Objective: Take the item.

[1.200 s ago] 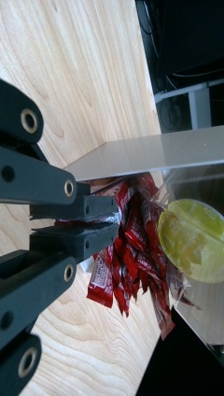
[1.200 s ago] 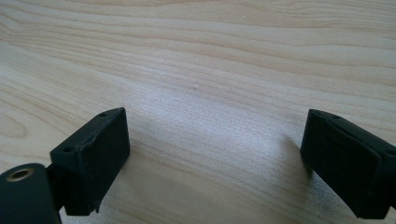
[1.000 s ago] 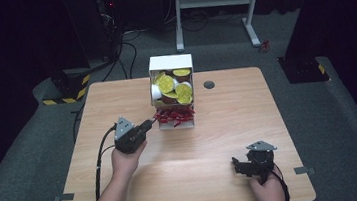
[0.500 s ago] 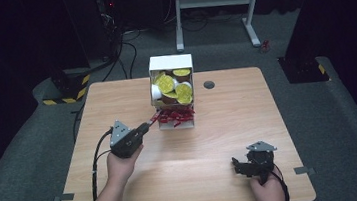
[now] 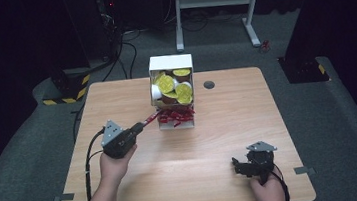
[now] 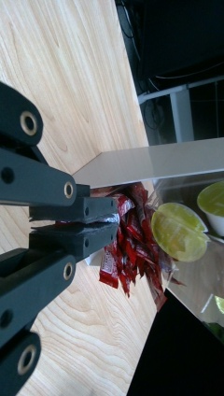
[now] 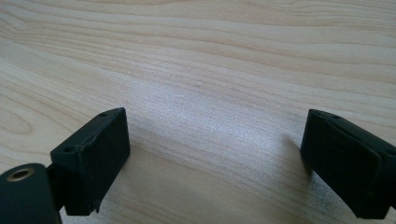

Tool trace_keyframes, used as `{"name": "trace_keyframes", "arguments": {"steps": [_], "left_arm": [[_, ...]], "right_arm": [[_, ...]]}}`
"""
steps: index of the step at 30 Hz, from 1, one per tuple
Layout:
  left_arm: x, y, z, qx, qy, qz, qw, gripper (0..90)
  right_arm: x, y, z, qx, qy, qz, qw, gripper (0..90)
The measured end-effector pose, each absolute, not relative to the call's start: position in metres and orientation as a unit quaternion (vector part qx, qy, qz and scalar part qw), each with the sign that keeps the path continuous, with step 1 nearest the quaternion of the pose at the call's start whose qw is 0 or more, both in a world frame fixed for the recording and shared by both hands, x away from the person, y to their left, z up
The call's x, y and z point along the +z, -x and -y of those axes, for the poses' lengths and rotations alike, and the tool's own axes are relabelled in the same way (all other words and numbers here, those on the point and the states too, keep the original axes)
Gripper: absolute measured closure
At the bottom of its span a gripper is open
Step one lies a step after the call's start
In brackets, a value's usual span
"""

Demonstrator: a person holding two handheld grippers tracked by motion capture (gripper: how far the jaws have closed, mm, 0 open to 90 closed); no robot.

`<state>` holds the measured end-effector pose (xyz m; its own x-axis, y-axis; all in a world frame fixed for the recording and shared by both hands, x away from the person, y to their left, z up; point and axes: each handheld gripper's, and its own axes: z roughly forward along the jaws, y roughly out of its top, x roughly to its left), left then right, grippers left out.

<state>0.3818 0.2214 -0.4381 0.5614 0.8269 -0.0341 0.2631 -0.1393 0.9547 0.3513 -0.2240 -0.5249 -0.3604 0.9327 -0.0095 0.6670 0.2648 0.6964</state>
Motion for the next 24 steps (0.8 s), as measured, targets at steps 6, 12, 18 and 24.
{"name": "trace_keyframes", "arguments": {"steps": [6,12,18,24], "left_arm": [[-0.434,-0.379,-0.224,0.266,-0.705,-0.383,0.534,86.3],[-0.43,-0.376,-0.226,0.257,-0.711,-0.378,0.535,86.3],[-0.428,-0.374,-0.234,0.26,-0.705,-0.381,0.538,86.3],[-0.424,-0.374,-0.253,0.259,-0.692,-0.392,0.549,86.3]], "right_arm": [[-0.525,-0.351,0.224,0.307,-0.522,-0.765,0.216,8.1],[-0.525,-0.351,0.224,0.307,-0.523,-0.765,0.216,8.1],[-0.525,-0.351,0.224,0.307,-0.522,-0.765,0.216,8.1],[-0.525,-0.351,0.224,0.308,-0.522,-0.766,0.217,8.1]]}}
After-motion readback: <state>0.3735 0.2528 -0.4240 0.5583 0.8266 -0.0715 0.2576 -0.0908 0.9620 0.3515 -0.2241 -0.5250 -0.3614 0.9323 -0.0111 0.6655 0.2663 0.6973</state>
